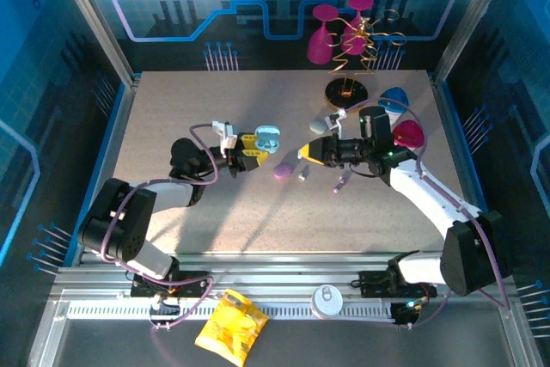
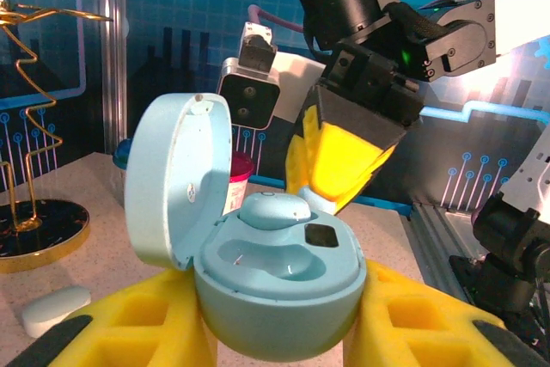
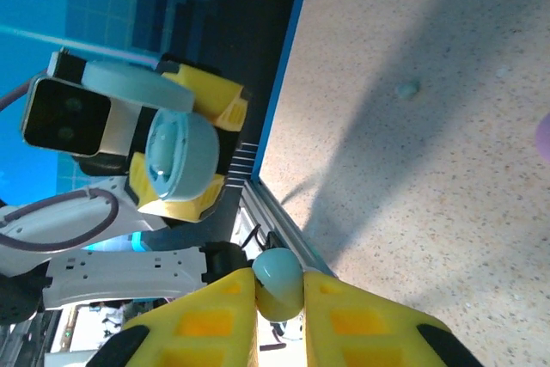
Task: Insert wireless bluetooth earbuds into charging case
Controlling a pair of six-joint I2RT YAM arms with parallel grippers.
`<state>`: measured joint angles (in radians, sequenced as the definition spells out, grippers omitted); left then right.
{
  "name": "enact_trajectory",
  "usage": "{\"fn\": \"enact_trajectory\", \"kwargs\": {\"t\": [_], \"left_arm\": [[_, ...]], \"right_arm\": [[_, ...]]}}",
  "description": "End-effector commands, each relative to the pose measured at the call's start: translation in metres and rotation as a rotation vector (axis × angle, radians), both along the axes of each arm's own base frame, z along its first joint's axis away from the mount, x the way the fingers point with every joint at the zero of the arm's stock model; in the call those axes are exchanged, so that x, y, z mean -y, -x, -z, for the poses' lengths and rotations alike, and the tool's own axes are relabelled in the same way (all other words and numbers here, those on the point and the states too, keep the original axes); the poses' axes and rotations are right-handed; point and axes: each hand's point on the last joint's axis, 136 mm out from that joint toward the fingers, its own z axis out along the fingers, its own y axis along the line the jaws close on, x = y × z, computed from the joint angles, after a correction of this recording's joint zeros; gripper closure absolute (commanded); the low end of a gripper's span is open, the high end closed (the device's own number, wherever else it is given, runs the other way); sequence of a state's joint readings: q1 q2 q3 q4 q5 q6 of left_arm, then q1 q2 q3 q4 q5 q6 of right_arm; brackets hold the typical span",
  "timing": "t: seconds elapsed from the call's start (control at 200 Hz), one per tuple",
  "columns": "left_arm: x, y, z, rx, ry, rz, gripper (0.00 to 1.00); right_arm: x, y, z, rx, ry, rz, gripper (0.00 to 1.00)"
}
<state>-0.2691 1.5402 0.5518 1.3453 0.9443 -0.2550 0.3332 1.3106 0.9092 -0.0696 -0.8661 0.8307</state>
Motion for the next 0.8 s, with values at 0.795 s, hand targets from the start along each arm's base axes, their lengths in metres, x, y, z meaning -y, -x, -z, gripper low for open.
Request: {"fn": "enact_trajectory", "kwargs": {"t": [0.795], "left_arm": [[-0.006, -0.024, -0.003, 0.154, -0.01, -0.129, 0.74]], "right_arm": [[-0.086, -0.009, -0.06, 0.27, 0.106, -0.153, 0.84]]}}
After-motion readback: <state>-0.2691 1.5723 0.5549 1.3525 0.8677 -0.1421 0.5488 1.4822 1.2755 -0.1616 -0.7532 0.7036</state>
